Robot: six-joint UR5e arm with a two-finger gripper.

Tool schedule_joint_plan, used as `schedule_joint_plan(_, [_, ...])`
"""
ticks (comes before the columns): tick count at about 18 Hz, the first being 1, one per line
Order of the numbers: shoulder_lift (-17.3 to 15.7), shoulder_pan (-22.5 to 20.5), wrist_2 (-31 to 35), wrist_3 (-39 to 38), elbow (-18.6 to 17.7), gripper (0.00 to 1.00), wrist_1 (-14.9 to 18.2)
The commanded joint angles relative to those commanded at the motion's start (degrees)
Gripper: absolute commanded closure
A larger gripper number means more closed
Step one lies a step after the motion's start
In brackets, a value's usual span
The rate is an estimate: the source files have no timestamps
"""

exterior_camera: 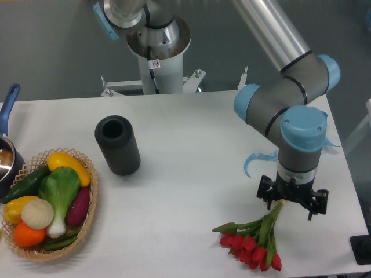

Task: Place the flowers on the table
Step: 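Raise the open gripper up away from the tulips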

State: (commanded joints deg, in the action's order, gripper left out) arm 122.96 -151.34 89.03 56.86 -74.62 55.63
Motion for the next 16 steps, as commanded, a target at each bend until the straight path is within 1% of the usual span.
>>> schedule_joint_plan(2, [-0.79, -0.79, 0.00, 1.05, 0.00, 0.00, 1.93])
schedule_joint_plan(5, [-2.28, -1.59, 0.00, 5.87, -0.53, 0.00, 5.09])
schedule_joint_plan(7, [-2.55, -2.28, 0.00, 8.08, -0.61, 0.00, 7.20])
schedule_joint_plan(8, [-2.55, -2.64, -0.09, 9.04, -1.31, 0.00, 8.08])
schedule_joint_plan(9, [-2.99, -2.81, 0.26, 13.58, -2.88, 0.00, 8.00])
schedule_joint_plan(10, [-2.99, -2.90, 0.53, 14.93, -3.07, 0.00, 8.09])
schedule_joint_plan(12, [-2.99, -2.82, 1.23, 15.38, -4.04, 0.00, 7.83])
schedule_joint_plan(16, [-2.82, -2.82, 2.55, 15.38, -4.22, 0.00, 7.91])
